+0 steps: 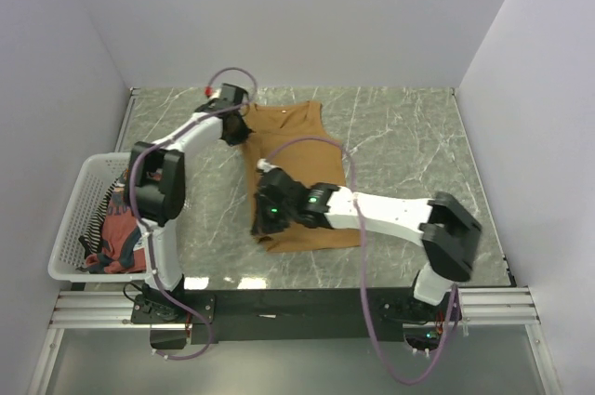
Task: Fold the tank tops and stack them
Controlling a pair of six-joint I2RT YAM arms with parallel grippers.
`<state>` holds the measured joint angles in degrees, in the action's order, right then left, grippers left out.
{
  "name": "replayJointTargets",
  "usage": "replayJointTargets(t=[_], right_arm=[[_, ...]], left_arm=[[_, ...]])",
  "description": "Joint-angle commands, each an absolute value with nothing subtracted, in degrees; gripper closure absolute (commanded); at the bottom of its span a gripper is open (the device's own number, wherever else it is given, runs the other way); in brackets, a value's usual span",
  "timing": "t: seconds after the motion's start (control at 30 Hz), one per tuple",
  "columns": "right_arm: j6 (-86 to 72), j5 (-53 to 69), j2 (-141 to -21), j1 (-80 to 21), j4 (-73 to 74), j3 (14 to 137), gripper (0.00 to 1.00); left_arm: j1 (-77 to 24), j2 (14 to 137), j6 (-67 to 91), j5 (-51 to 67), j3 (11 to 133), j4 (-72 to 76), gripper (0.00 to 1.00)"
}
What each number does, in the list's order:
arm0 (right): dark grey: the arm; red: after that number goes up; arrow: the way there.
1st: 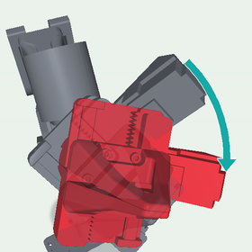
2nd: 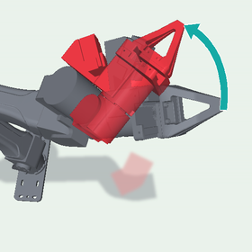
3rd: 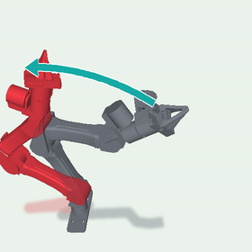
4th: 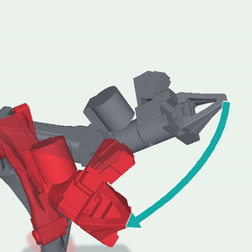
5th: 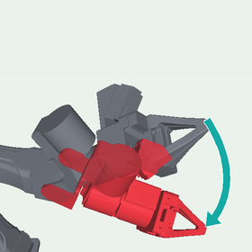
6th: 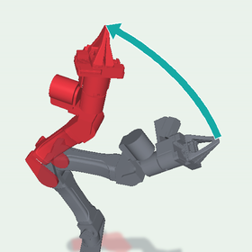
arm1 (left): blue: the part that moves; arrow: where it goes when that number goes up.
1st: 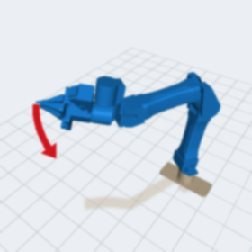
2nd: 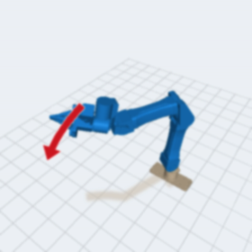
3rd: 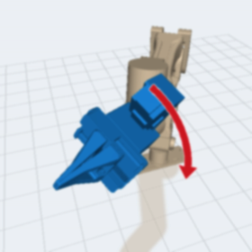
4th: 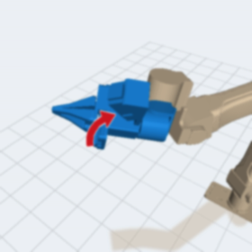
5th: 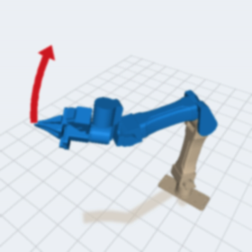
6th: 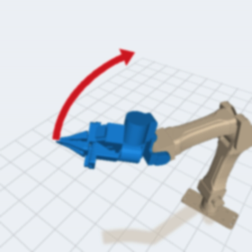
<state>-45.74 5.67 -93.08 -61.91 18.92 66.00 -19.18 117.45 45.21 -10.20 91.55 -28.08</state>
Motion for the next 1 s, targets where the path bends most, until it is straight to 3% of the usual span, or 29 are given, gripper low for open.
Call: replayJointTargets(t=[0.0,0.03,0.1,0.13,0.17,0.23,0.4,0.53,0.7,0.97], right_arm=[[-43.69,6.85,-100.97,-65.47,20.83,75.48,1.0],[-43.51,7.38,-104.9,-65.74,22.05,77.5,1.0],[-42.46,8.35,-106.96,-66.09,21.72,80.77,0.85],[-42.19,8.35,-106.79,-66.18,21.19,80.68,0.77],[-41.93,8.09,-106.27,-66.18,20.92,79.9,0.64],[-40.79,5.73,-103.29,-65.92,21.26,79.19,0.56],[-42.0,-2.54,-91.27,-63.56,26.18,72.18,0.52],[-45.78,-5.35,-78.95,-56.09,28.47,56.22,0.56],[-49.38,-9.66,-63.58,-44.05,31.9,41.94,0.57],[-53.08,-13.18,-55.9,-35.34,34.19,30.77,0.55]], left_arm=[[-13.73,110.04,46.49,-10.11,87.37,-24.78,0.91],[-12.93,108.99,46.84,-9.06,85.88,-25.05,0.76],[-11.0,107.94,47.02,-7.83,84.38,-25.05,0.59],[-10.55,106.8,47.02,-7.74,83.68,-25.14,0.38],[-10.11,106.18,46.93,-7.56,82.37,-25.22,0.28],[-9.32,103.38,47.28,-7.65,81.13,-26.18,0.2],[-9.4,93.89,50.18,-8.87,70.51,-26.63,0.19],[-11.33,81.76,52.99,-10.19,56.65,-26.89,0.26],[-21.76,72.26,59.84,-15.63,47.12,-31.72,0.3],[-26.19,60.21,70.39,-20.65,40.17,-42.44,0.44]])
